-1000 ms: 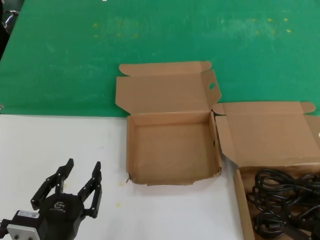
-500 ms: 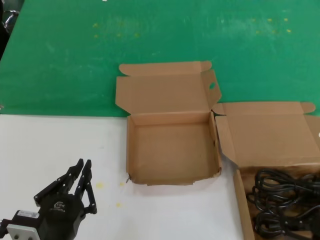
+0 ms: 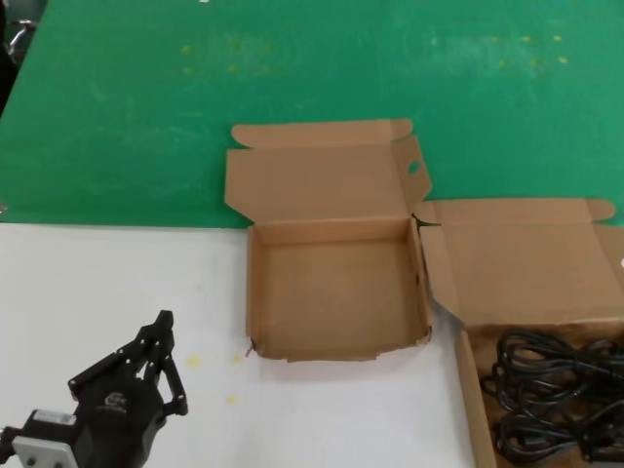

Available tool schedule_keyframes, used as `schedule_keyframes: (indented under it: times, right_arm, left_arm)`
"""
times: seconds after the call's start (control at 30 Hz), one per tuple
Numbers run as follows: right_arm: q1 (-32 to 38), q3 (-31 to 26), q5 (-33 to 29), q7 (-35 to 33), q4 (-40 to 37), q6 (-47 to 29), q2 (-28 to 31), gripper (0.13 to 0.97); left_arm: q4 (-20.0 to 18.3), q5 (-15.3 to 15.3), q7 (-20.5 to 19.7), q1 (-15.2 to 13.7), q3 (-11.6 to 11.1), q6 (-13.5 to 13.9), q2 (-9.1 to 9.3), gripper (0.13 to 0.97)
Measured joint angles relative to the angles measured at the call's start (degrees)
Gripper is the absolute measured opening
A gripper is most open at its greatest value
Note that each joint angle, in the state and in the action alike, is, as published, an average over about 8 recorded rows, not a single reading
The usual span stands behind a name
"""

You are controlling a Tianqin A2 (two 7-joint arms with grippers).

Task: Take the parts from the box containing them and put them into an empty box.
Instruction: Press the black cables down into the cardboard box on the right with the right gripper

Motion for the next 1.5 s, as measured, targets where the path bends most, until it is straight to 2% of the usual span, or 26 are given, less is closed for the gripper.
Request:
schedule_keyframes:
  times: [0.17, 0.5, 1.3, 1.5]
  right_arm:
    - [4.29, -2.58, -0.11, -1.94, -0.60, -5.85, 3.41, 0.966]
    - [14.54, -8.38, 0.97, -10.43, -4.19, -15.85, 6.96, 0.966]
    - [34.18, -18.82, -2.47, -23.05, -15.82, -30.23, 4.40, 0.955]
    - [36.01, -19.83, -3.50, -23.76, -17.12, -31.30, 3.81, 0.903]
  left_arm:
    - [0.00, 0.00, 0.00, 0.00, 0.00, 0.00, 0.00, 0.136]
    - [0.00, 0.01, -0.02, 0.00, 0.00, 0.00, 0.00, 0.135]
    - [0.00, 0.02, -0.02, 0.00, 0.00, 0.00, 0.00, 0.135]
    - [0.00, 0.02, -0.02, 0.00, 0.00, 0.00, 0.00, 0.134]
